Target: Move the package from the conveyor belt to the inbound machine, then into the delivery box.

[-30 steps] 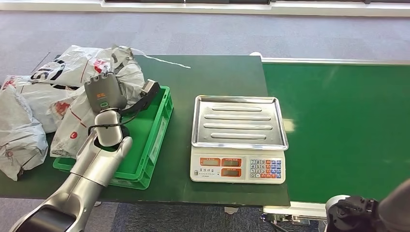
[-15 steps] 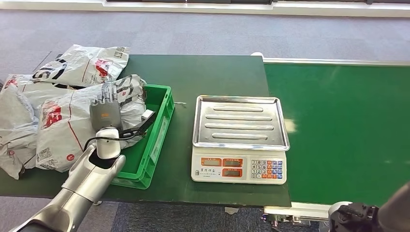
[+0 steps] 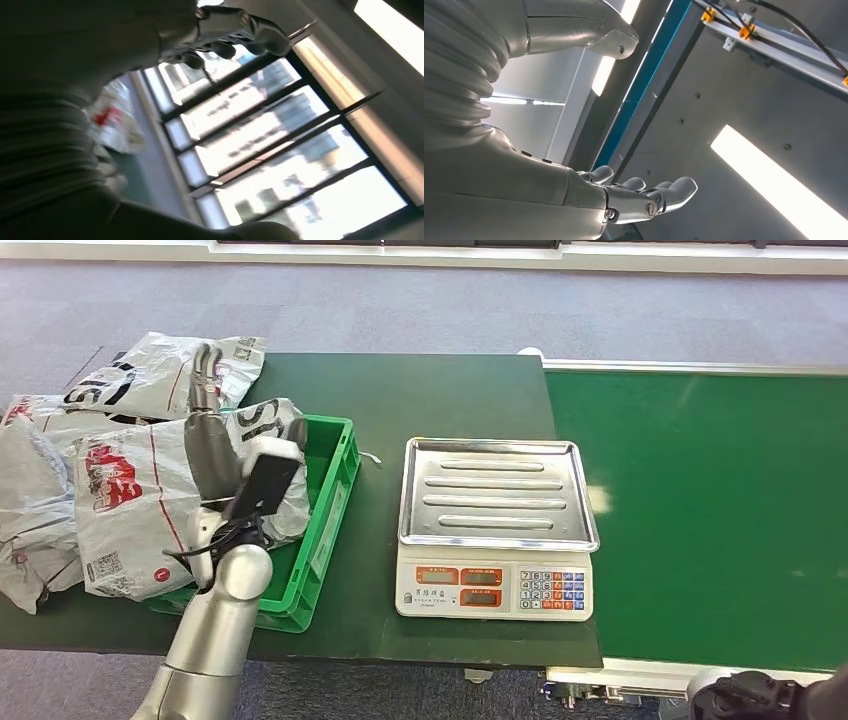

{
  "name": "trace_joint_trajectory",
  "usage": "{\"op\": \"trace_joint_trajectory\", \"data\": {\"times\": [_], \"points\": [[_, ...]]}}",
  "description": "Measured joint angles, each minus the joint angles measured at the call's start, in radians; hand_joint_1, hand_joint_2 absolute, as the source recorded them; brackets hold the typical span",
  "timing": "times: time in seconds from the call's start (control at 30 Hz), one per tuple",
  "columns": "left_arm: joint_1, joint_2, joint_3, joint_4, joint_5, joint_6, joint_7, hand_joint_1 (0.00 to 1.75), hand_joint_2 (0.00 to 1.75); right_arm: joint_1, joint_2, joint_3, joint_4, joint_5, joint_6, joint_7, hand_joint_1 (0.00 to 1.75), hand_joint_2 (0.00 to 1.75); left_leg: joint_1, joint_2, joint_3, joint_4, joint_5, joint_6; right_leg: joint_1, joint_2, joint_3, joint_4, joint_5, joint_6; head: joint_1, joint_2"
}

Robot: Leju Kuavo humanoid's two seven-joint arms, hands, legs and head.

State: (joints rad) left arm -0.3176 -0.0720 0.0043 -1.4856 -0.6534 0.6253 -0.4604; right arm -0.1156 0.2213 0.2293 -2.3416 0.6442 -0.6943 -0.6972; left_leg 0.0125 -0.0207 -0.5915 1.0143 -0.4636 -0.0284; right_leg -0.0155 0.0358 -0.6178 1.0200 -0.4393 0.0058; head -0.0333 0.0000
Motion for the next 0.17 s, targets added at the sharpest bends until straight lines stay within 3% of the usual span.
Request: {"op": "trace_joint_trajectory", "data": {"times": [0.03,0.07,0.1,0.17], "points": [[0.022,-0.027,0.027,-0.069,0.248,-0.032,-0.204,0.0,0.87,-0.003,0.0,0.0,0.002,-0.007,0.0,0.0,0.0,1.75,0.0,0.003,0.0,0.0,-0.002,0.0,0.0,0.003,0.0,0.0,0.0,0.0,0.0,0.0],[0.043,-0.046,0.043,-0.141,0.48,-0.067,-0.346,0.0,1.31,-0.005,0.0,0.0,0.005,-0.011,0.0,0.0,0.0,1.75,0.0,0.006,0.002,0.0,-0.004,0.001,0.0,0.006,0.0,0.0,-0.001,0.0,0.0,0.0],[0.061,-0.061,0.055,-0.21,0.684,-0.104,-0.432,0.0,1.75,-0.008,0.0,0.0,0.007,-0.014,0.0,0.0,0.0,1.75,0.0,0.007,0.004,0.0,-0.005,0.002,-0.001,0.006,0.001,0.0,-0.002,0.001,-0.001,0.0],[0.085,-0.087,0.07,-0.297,0.917,-0.166,-0.45,0.0,1.75,-0.01,0.0,0.0,0.01,-0.015,0.001,0.0,0.0,1.75,0.0,0.004,0.008,0.0,-0.004,0.002,-0.001,0.003,0.002,0.0,-0.004,0.002,0.0,0.0]]}}
